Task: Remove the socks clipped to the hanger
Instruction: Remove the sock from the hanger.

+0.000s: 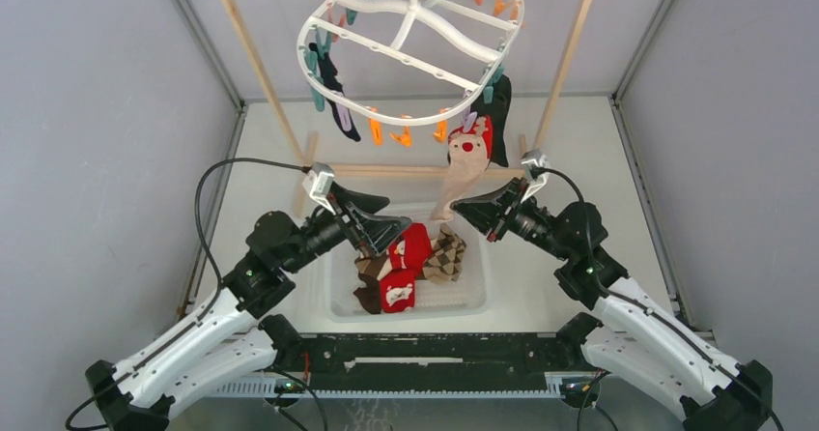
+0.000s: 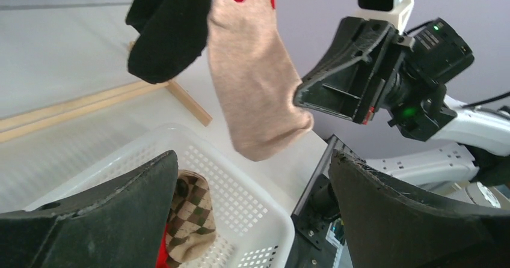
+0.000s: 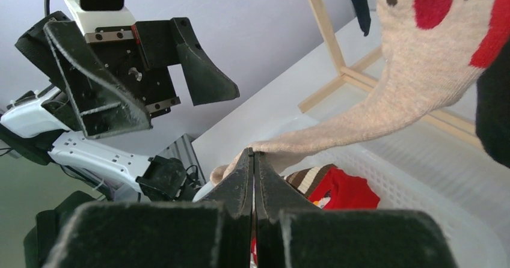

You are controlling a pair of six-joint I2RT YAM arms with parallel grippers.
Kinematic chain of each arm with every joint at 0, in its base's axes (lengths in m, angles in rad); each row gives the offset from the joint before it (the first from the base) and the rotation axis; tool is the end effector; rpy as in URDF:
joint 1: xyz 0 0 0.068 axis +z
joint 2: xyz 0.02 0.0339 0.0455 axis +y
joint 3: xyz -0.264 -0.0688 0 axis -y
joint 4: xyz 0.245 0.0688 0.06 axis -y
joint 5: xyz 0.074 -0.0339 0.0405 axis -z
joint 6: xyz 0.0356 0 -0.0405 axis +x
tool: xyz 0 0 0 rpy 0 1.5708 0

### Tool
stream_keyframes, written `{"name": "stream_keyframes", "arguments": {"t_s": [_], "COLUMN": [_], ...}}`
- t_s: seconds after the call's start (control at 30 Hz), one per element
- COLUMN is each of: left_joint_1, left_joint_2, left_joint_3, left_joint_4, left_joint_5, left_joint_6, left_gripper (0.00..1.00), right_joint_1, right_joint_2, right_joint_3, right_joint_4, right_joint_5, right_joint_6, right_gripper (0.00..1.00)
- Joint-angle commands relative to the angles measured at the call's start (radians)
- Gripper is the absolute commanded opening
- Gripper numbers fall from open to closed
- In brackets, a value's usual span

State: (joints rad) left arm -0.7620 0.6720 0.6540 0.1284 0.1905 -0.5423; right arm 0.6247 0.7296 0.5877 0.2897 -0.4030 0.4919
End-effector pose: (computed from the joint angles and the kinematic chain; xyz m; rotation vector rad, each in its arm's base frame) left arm 0.1167 -0.1207 0.3454 0.3389 1.5432 -1.1843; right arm 0.1377 0.1165 0.3299 -0.4565 1.4808 1.1878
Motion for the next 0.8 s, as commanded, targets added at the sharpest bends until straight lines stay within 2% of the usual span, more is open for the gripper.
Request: {"name": "stream_keyframes", "arguments": {"t_s": [0.0,0.3,0.6,0.77], "left_joint_1": [-0.052,-0.076,-0.077,-0.081], "left_joint_2": [0.025,0.052,0.026,0.009], "left_joint_3": [0.021,0.029,0.070,0.082], "left_joint_4": [0.057,0.036,0.009,-0.002], "left_joint_5": [-0.020,-0.059,-0.047,-0.051], "left_joint_6": [0.026,0.060,0.064,0.061], "left_gripper": [1.00,1.00,1.00,1.00], "right_joint_1": [0.050,0.153,0.200,0.224], "right_joint_2": [0.042,0.090,0.011,-0.005], "right_joint_3": [0.049,0.106,0.106,0.106], "right_joint_4": [0.043,0.019,-0.117,-0.134], "right_joint_5": [0.053,0.125,0.202,0.219], "right_joint_6": [0.047,0.011,-0.040,-0.044], "right_gripper": [0.00,0.00,0.00,0.00]}}
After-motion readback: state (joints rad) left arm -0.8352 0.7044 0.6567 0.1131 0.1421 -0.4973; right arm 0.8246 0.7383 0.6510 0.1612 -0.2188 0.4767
